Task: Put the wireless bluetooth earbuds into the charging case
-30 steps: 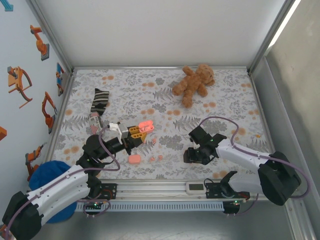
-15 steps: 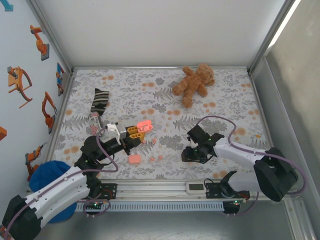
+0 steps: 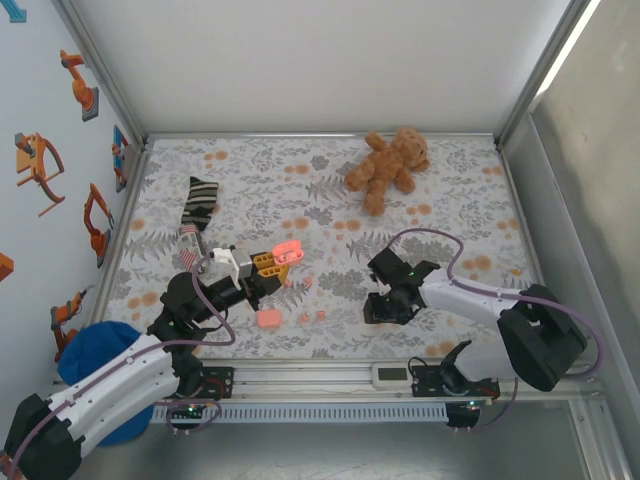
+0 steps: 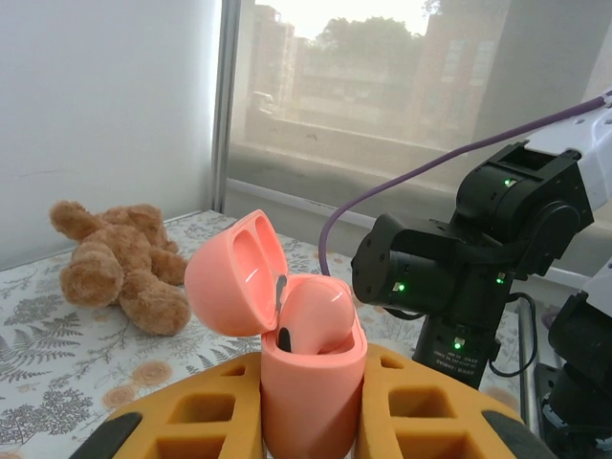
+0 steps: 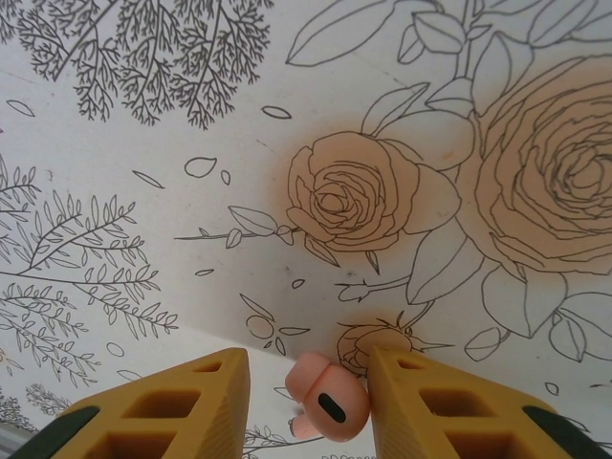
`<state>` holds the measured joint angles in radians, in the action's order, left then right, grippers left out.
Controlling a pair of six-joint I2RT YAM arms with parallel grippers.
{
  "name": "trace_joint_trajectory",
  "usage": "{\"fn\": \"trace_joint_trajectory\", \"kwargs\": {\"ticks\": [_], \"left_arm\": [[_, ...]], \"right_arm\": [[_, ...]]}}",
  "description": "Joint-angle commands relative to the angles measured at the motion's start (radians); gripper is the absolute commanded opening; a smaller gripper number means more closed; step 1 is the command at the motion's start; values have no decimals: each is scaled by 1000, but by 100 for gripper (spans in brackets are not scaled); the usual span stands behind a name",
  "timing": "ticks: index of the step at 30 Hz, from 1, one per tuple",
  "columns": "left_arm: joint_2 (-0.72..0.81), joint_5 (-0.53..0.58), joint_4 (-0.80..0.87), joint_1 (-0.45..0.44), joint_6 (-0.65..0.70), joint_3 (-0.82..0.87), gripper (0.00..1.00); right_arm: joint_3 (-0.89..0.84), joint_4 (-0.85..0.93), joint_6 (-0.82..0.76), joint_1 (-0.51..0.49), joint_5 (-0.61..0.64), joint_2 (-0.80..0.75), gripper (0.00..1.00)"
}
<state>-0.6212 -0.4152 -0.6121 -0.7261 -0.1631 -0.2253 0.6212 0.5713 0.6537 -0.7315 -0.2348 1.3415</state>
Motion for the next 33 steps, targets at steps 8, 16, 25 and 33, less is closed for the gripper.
{"fn": "trace_joint_trajectory", "kwargs": {"ticks": [8, 16, 25, 33], "left_arm": [[33, 8, 8, -4, 26, 2, 0], [67, 21, 33, -5, 29, 9, 0], [109, 35, 68, -4, 33, 17, 0], [120, 44, 81, -5, 37, 15, 0]], "right_arm": [[67, 47, -4, -79, 90, 81, 34], [89, 42, 13, -127, 117, 131, 27], [106, 64, 6, -139, 144, 114, 20], [121, 101, -18, -140, 181, 48, 19]]}}
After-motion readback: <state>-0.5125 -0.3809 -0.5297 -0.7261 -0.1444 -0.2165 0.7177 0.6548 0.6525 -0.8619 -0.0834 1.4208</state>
